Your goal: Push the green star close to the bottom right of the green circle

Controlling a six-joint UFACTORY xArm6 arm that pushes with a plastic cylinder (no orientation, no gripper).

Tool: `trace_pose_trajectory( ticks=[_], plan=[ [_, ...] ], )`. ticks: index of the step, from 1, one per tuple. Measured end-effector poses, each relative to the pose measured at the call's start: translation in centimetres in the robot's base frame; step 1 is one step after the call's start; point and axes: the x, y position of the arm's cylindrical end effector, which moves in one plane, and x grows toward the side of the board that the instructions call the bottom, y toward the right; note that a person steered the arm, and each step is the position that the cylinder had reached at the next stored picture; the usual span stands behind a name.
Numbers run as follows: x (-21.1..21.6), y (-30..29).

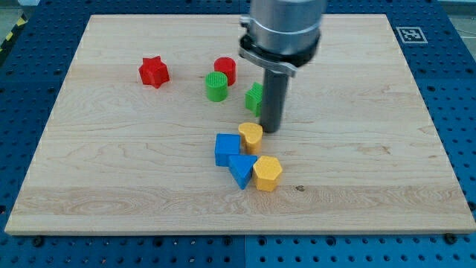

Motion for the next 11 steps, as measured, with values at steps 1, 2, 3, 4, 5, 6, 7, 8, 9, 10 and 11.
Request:
trace_pose_trajectory(
  ticks=[1, 2, 3, 4, 5, 6, 7, 8, 9, 10, 11],
  plan=[
    [-0.9, -3.9],
    [0.5, -3.0],
    [1.7, -0.4],
    [1.9, 0.3],
    [1.9, 0.3],
    [0.9, 2.8],
    [-0.1, 5.7],
    [-4.1, 4.6],
    [-7.5, -0.4],
    [-9.1, -3.0],
    [-9.6, -1.1]
  ],
)
